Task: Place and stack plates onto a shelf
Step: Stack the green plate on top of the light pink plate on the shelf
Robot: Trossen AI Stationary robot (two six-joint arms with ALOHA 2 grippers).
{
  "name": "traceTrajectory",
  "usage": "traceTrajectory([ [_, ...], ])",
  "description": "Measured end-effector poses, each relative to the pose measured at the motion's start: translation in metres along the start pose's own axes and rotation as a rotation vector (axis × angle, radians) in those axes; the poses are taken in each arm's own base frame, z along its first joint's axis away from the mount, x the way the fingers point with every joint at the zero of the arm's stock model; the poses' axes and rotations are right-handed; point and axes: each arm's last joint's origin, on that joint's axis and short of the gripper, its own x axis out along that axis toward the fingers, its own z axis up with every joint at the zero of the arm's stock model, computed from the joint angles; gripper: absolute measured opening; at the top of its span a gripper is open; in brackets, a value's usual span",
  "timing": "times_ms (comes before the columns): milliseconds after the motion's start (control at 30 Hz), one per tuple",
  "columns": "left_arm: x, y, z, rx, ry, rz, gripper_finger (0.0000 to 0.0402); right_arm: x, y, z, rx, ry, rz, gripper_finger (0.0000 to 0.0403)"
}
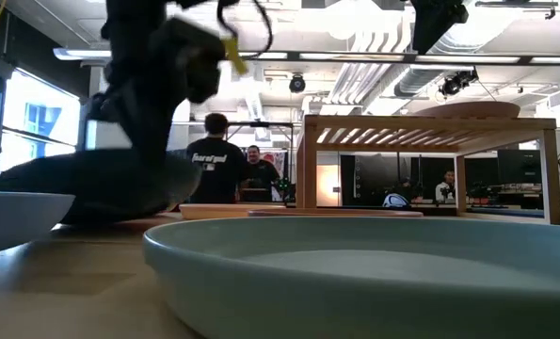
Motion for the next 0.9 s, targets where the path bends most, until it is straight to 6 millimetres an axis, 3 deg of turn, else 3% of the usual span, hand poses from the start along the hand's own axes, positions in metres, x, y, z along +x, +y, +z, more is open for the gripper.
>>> traceTrajectory([
  [367, -0.048, -0.021, 0.017, 0.293, -0.123, 0.03, 0.0002, 0.0, 0.0, 0.0, -0.063, 0.0, 0.007, 0.0106],
  [633, -0.069, -0.027, 0.027, 0.547, -0.162, 0.045, 0.0001, 0.0, 0.003, 0.0, -0.106, 0.017, 0.097, 0.0106],
  [900, -0.086, -0.027, 0.039, 0.821, -0.188, 0.06, 0.0001, -0.001, 0.006, 0.007, -0.025, -0.04, 0.156, 0.0106],
])
